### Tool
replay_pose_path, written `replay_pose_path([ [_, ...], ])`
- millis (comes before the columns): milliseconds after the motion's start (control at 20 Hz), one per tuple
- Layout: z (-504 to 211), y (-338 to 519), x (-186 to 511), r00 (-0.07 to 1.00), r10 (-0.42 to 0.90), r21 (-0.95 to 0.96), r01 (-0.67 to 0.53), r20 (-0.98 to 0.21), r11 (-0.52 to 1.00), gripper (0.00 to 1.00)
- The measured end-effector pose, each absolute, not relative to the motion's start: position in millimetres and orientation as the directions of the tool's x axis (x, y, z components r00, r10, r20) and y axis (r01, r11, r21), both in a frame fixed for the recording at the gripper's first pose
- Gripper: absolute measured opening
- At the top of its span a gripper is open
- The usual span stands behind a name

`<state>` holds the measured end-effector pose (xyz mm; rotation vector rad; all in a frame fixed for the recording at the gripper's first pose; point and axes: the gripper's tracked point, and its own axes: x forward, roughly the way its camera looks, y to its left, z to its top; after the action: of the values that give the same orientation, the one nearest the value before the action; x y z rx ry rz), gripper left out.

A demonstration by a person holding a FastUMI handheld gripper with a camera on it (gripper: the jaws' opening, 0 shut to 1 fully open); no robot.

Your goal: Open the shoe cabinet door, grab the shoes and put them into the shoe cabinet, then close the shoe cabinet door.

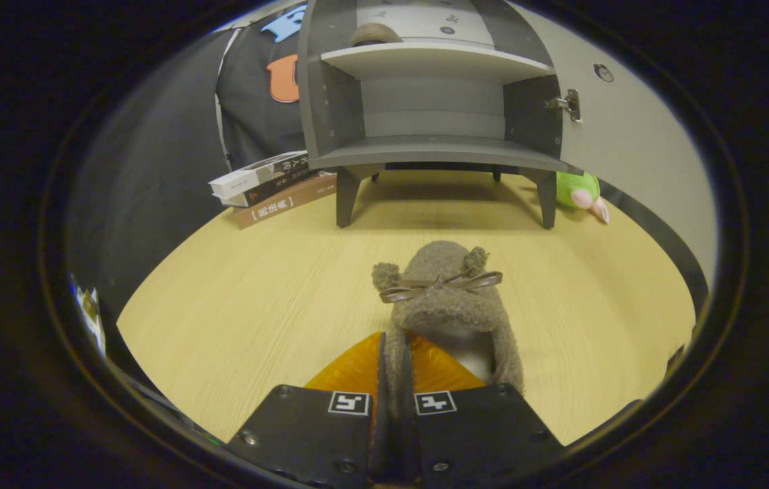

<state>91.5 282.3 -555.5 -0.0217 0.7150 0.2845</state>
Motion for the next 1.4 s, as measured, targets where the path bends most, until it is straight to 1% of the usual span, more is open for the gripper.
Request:
replay_pose_path([
  [250,-545,273,87,0.726,0.28,0.12,-0.264,-0.628,0.957,0.1],
  [400,-523,265,88,0.75,0.282,0.117,-0.267,-0.598,0.957,0.1],
  [550,-497,264,81,0.744,0.309,0.154,-0.272,-0.592,0.95,0.1],
  [700,-456,258,81,0.781,0.311,0.135,-0.285,-0.542,0.949,0.1],
  [1050,-337,250,83,0.865,0.334,0.075,-0.331,-0.375,0.941,0.1],
  [1300,-263,236,97,0.895,0.325,0.08,-0.316,-0.305,0.945,0.1],
  [1400,-233,228,104,0.913,0.303,0.055,-0.3,-0.274,0.952,0.1],
])
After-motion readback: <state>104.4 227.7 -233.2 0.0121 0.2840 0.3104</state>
